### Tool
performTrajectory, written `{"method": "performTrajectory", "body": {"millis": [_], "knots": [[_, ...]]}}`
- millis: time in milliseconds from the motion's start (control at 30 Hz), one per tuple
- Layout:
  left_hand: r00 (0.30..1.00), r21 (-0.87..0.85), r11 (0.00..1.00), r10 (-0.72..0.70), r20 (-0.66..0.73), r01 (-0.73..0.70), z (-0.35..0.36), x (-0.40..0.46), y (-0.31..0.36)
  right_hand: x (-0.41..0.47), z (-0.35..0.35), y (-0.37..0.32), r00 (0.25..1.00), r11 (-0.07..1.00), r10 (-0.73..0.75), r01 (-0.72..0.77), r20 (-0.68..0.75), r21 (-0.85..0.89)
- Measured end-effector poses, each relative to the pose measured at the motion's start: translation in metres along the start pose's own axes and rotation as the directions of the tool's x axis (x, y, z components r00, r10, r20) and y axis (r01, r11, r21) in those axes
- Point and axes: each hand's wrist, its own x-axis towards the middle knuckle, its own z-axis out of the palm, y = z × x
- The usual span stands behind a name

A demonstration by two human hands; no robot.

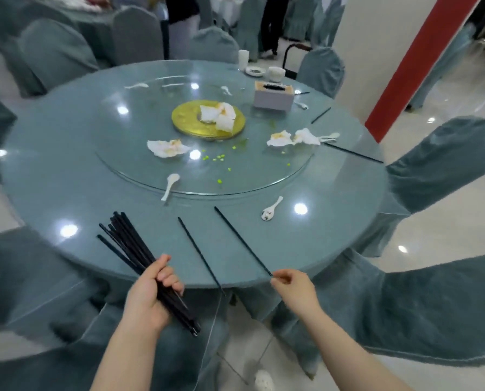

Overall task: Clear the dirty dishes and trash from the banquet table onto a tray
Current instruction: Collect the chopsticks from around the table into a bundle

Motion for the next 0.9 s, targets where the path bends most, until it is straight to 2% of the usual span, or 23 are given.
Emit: {"method": "performTrajectory", "body": {"millis": [100,200,333,467,633,700,800,900], "knots": [[0.994,-0.077,0.995,0.061,-0.094,-0.068,-0.009,0.001,-0.001,0.040,0.016,-0.007,0.998,0.990,-0.028,0.035,0.058,-0.135],[0.979,-0.156,0.978,0.113,-0.169,-0.140,-0.010,0.002,0.000,0.082,0.028,-0.020,0.996,0.949,-0.086,0.088,0.019,-0.302],[0.947,-0.235,0.948,0.142,-0.289,-0.214,-0.020,-0.008,-0.009,0.108,0.063,-0.041,0.984,0.836,-0.163,0.179,0.076,-0.519],[0.906,-0.258,0.923,0.172,-0.387,-0.285,-0.029,-0.021,-0.018,0.101,0.102,-0.052,0.941,0.713,-0.281,0.335,0.187,-0.615],[0.883,-0.257,0.909,0.198,-0.425,-0.327,-0.040,-0.035,-0.022,0.087,0.120,-0.048,0.877,0.581,-0.386,0.473,0.287,-0.662],[0.876,-0.255,0.905,0.208,-0.434,-0.341,-0.044,-0.038,-0.022,0.091,0.117,-0.045,0.840,0.587,-0.431,0.538,0.328,-0.606],[0.877,-0.260,0.902,0.210,-0.433,-0.345,-0.045,-0.040,-0.022,0.102,0.106,-0.044,0.820,0.691,-0.472,0.571,0.322,-0.443],[0.885,-0.252,0.910,0.203,-0.418,-0.328,-0.047,-0.040,-0.022,0.106,0.098,-0.048,0.880,0.796,-0.361,0.463,0.308,-0.390]]}}
